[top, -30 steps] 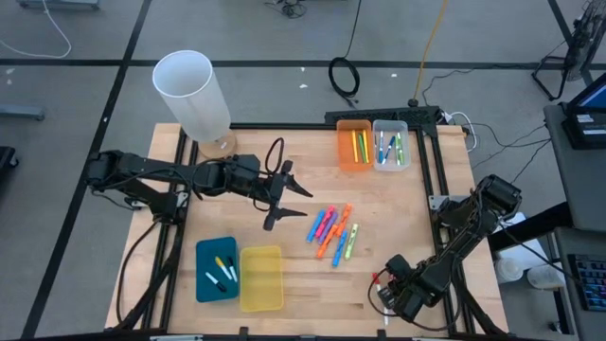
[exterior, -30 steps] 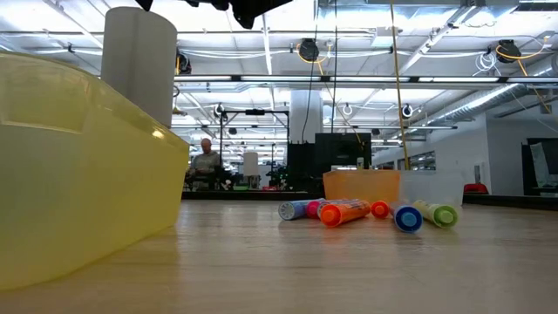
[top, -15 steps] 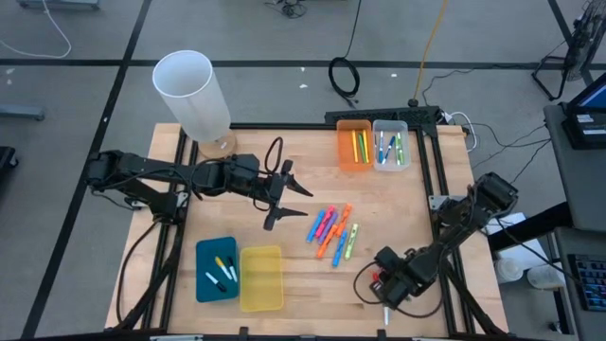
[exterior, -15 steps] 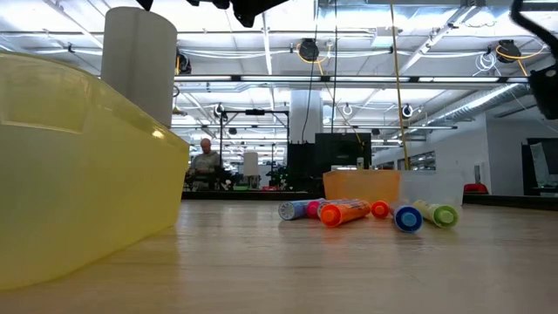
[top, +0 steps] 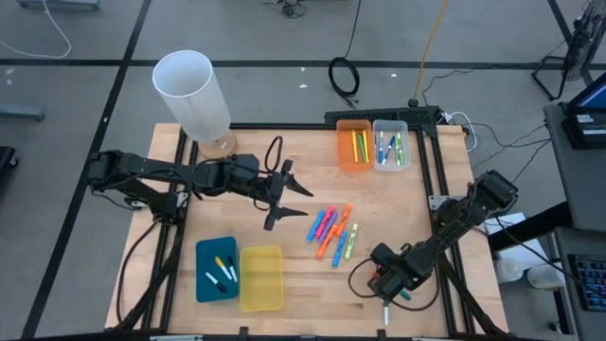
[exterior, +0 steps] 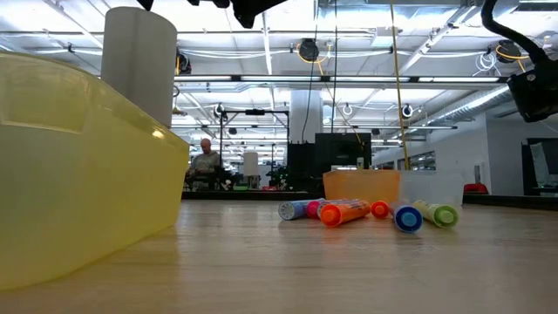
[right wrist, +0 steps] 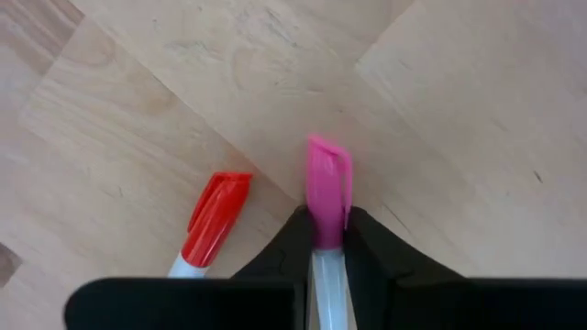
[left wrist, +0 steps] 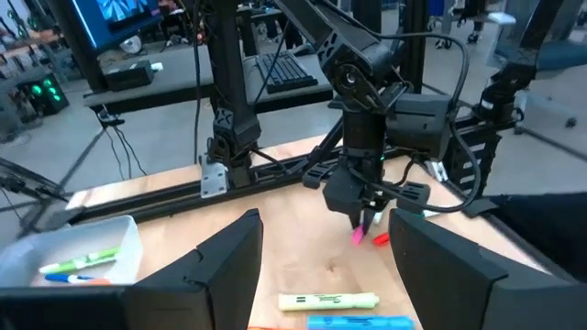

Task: Pick & Place Markers
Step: Put the white and pink highlighter pen into the blue bin

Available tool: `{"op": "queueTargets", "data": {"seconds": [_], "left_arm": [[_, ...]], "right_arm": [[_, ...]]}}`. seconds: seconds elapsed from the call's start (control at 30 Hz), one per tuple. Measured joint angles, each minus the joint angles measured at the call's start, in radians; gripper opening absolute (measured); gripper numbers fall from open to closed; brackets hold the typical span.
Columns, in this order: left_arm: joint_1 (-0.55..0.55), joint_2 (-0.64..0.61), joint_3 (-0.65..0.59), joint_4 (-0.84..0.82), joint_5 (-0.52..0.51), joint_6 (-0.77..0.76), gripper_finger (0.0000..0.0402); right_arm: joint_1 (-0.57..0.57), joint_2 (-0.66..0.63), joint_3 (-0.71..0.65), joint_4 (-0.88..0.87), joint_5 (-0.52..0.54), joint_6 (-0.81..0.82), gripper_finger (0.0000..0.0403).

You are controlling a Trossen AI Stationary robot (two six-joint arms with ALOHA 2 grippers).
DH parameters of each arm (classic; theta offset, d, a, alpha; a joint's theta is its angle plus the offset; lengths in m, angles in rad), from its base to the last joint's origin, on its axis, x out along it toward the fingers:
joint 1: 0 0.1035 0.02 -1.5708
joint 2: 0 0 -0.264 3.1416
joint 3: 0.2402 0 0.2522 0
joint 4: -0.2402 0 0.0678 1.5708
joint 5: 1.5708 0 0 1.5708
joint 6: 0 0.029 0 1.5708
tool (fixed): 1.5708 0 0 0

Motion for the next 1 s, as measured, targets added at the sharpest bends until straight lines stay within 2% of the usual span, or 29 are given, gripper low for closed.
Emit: {"op": "queueTargets", "data": {"seconds": [0.17,0.37,0.47,0.57,0.77,0.83,1.0], "left_arm": [[-0.006,0.000,0.000,-0.004,0.000,-0.078,0.0241],[-0.005,0.000,0.000,-0.006,0.000,-0.087,0.0241],[-0.006,0.002,0.000,-0.014,0.000,-0.104,0.0241],[-0.006,0.018,0.001,-0.017,0.001,-0.126,0.0241],[-0.023,0.110,0.001,0.055,0.001,-0.086,0.0241],[-0.036,0.145,0.001,0.116,0.011,-0.073,0.0241],[-0.067,0.213,0.001,0.285,0.027,-0.084,0.0241]], "right_arm": [[-0.012,-0.052,0.022,0.001,0.018,-0.063,0.0029],[-0.015,-0.219,0.041,-0.025,0.321,-0.135,0.0029],[-0.010,-0.282,0.038,0.013,0.492,-0.240,0.0029],[-0.014,-0.326,0.039,0.123,0.682,-0.428,0.0029],[-0.025,-0.344,0.011,0.493,0.940,-0.937,0.0029],[-0.037,-0.343,-0.010,0.631,0.974,-1.110,0.0029],[-0.061,-0.344,-0.101,1.046,0.975,-1.464,0.0028]]}}
